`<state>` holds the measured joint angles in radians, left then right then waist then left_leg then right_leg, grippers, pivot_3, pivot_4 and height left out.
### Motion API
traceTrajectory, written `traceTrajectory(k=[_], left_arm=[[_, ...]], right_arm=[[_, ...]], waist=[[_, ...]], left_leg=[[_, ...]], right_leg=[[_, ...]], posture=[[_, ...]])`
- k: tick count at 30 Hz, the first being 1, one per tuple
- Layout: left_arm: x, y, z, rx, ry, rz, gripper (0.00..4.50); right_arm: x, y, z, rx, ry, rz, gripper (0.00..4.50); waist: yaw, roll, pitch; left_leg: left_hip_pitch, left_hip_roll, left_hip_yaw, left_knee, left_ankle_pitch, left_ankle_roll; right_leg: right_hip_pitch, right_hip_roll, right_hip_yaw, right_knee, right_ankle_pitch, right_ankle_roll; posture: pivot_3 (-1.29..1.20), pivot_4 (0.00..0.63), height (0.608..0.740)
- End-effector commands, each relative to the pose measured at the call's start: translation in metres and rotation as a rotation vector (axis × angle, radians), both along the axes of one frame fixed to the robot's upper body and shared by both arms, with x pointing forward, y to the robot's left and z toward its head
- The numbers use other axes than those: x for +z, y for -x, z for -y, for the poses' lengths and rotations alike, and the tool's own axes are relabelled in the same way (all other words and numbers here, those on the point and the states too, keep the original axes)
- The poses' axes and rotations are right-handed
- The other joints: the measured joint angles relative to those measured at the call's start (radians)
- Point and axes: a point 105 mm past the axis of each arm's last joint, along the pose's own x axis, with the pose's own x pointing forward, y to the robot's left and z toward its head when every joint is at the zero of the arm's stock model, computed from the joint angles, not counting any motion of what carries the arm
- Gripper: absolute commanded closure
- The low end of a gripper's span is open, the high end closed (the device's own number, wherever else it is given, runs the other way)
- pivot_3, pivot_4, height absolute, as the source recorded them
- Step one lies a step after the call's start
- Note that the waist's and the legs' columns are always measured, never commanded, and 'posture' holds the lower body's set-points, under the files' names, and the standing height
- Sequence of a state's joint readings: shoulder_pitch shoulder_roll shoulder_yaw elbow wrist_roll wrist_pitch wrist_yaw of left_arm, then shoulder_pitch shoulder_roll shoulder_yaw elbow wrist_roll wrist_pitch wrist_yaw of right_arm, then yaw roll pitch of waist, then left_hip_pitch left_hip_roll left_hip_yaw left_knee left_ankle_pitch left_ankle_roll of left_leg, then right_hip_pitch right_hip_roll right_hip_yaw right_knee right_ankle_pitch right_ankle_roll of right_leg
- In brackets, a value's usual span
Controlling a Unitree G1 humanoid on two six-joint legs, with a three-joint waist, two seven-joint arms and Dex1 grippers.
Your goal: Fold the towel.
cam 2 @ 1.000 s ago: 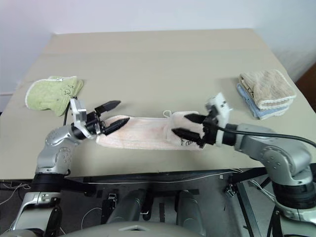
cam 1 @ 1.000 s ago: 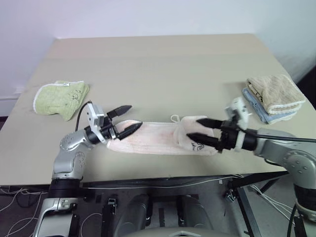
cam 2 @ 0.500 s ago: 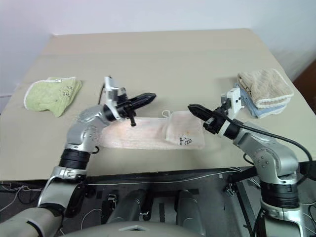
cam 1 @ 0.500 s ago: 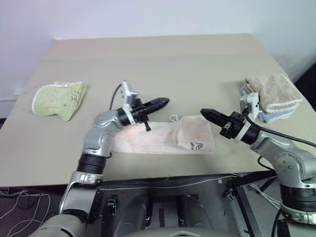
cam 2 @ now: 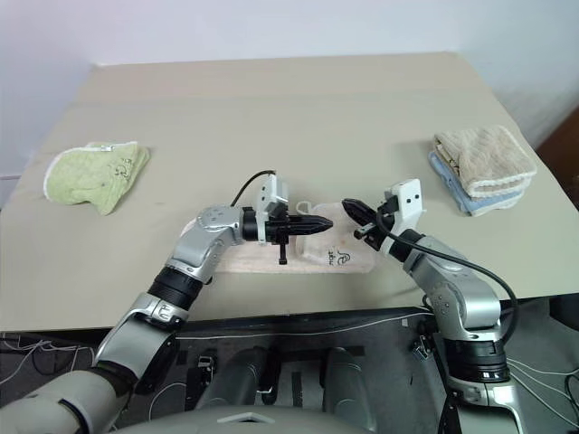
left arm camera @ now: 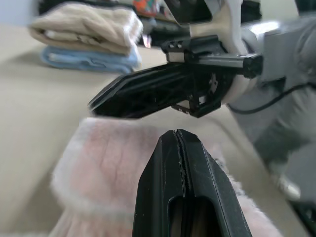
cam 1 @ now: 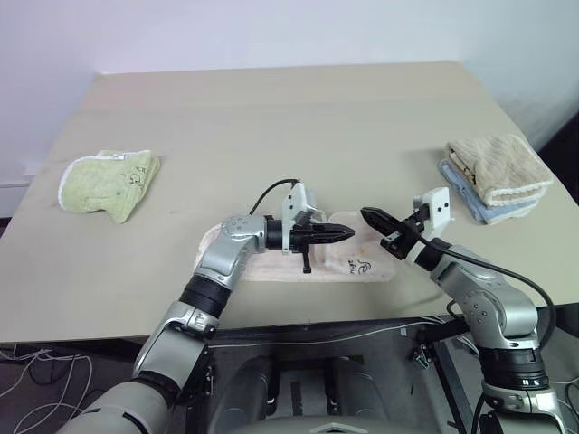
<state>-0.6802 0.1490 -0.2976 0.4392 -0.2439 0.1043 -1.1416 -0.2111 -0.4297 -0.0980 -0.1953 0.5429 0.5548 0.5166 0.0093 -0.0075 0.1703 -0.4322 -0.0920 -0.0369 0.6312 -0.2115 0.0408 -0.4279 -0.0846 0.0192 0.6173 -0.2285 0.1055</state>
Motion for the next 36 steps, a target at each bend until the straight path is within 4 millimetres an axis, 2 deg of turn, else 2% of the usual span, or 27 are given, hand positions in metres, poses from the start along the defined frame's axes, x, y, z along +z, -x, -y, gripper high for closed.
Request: traceTrajectory(k=[1, 3, 5, 8, 11, 14, 19, 22, 26, 28, 30, 33, 34, 36], left_arm=[[-0.018, 0.003, -0.001, -0.013, -0.135, 0.066, 4.5], [-0.041, 0.007, -0.014, -0.021, -0.275, 0.066, 4.5], [-0.054, 0.008, -0.025, -0.004, -0.348, 0.036, 4.5], [-0.059, 0.003, -0.029, 0.038, -0.369, 0.036, 4.5], [-0.051, 0.001, -0.022, 0.058, -0.294, 0.034, 4.5], [-0.034, 0.008, -0.018, 0.019, -0.187, -0.015, 3.96], [0.009, -0.008, -0.027, 0.139, 0.059, -0.185, 2.32], [0.024, -0.019, -0.049, 0.223, 0.053, -0.174, 1.33], [0.055, -0.028, -0.077, 0.328, 0.148, -0.196, 0.01], [0.068, -0.029, -0.094, 0.383, 0.187, -0.204, 0.0], [0.073, -0.029, -0.116, 0.452, 0.18, -0.198, 0.0], [0.078, -0.034, -0.159, 0.651, 0.172, -0.169, 0.0], [0.079, -0.036, -0.171, 0.717, 0.176, -0.168, 0.0], [0.079, -0.036, -0.194, 0.836, 0.171, -0.169, 0.0]], right_arm=[[-0.006, -0.005, -0.005, -0.023, 0.046, 0.013, 4.46], [-0.022, -0.001, -0.012, 0.002, 0.122, -0.004, 4.46], [-0.032, 0.003, -0.017, 0.022, 0.165, -0.013, 4.46], [-0.039, 0.003, -0.02, 0.02, 0.192, -0.017, 4.46], [-0.04, 0.002, -0.022, 0.025, 0.201, -0.007, 4.46], [-0.034, 0.0, -0.024, 0.042, 0.18, 0.004, 4.5], [-0.015, 0.002, -0.023, 0.079, 0.054, -0.025, 4.5], [0.009, 0.004, -0.023, 0.121, -0.019, 0.013, 3.88], [0.03, 0.007, -0.028, 0.183, -0.051, 0.051, 2.59], [0.039, 0.01, -0.034, 0.231, -0.053, 0.07, 1.91], [0.046, 0.01, -0.04, 0.266, -0.038, 0.096, 1.25], [0.052, 0.012, -0.054, 0.347, -0.007, 0.115, 0.17], [0.051, 0.014, -0.058, 0.367, 0.003, 0.117, 0.03], [0.049, 0.016, -0.064, 0.401, 0.031, 0.116, 0.03]], waist=[[0.001, 0.0, 0.0], [0.0, 0.0, 0.0], [0.0, 0.0, 0.0], [0.0, 0.0, -0.001], [0.0, 0.0, -0.001], [0.0, 0.0, -0.001], [0.0, 0.0, -0.001], [-0.002, 0.0, -0.001], [-0.002, 0.0, -0.001], [-0.002, 0.0, -0.001], [-0.004, 0.0, -0.001], [-0.012, 0.0, -0.001], [-0.014, 0.0, -0.001], [-0.017, 0.0, -0.001]], left_leg=[[0.001, 0.0, 0.0, 0.0, 0.0, 0.0], [0.001, 0.0, 0.001, 0.0, 0.0, 0.0], [0.002, 0.0, 0.002, 0.0, 0.0, 0.0], [0.005, 0.001, 0.002, 0.0, 0.0, 0.0], [0.01, 0.001, 0.002, 0.0, -0.001, -0.002], [0.011, 0.001, 0.002, 0.001, -0.001, -0.002], [0.008, 0.001, 0.002, 0.001, 0.0, 0.0], [0.007, 0.001, 0.002, 0.001, 0.0, 0.0], [0.007, 0.001, 0.002, 0.001, 0.0, 0.0], [0.007, 0.001, 0.002, 0.001, 0.0, 0.0], [0.007, 0.001, 0.002, 0.001, 0.0, 0.0], [0.007, 0.001, 0.002, 0.0, 0.0, -0.001], [0.007, 0.001, 0.002, 0.0, 0.0, -0.001], [0.007, 0.001, 0.002, 0.0, 0.0, -0.002]], right_leg=[[0.0, 0.0, 0.0, 0.001, 0.0, 0.0], [0.0, 0.0, 0.001, 0.002, 0.0, 0.0], [0.0, 0.001, 0.002, 0.002, 0.0, 0.0], [0.003, 0.0, 0.003, 0.002, 0.0, 0.0], [0.008, 0.0, 0.003, 0.002, 0.0, -0.001], [0.01, 0.001, 0.003, 0.002, 0.0, -0.001], [0.007, 0.001, 0.003, 0.002, 0.0, 0.0], [0.004, 0.001, 0.003, 0.004, 0.0, 0.0], [0.003, 0.002, 0.003, 0.005, 0.0, 0.0], [0.003, 0.002, 0.003, 0.005, 0.0, 0.0], [0.003, 0.002, 0.003, 0.005, 0.0, 0.0], [0.003, 0.002, 0.004, 0.005, 0.0, 0.0], [0.002, 0.002, 0.004, 0.005, 0.0, 0.0], [0.002, 0.002, 0.004, 0.005, 0.0, 0.0]], posture=[[0.0, 0.15, 0.74], [0.0, 0.15, 0.74], [0.0, 0.15, 0.74], [0.0, 0.15, 0.74], [0.0, 0.15, 0.74], [0.0, 0.15, 0.74], [0.0, 0.15, 0.74], [0.0, 0.15, 0.74], [0.0, 0.15, 0.74], [0.0, 0.15, 0.74], [0.0, 0.15, 0.74], [0.0, 0.15, 0.74], [0.0, 0.15, 0.74], [0.0, 0.15, 0.74]])
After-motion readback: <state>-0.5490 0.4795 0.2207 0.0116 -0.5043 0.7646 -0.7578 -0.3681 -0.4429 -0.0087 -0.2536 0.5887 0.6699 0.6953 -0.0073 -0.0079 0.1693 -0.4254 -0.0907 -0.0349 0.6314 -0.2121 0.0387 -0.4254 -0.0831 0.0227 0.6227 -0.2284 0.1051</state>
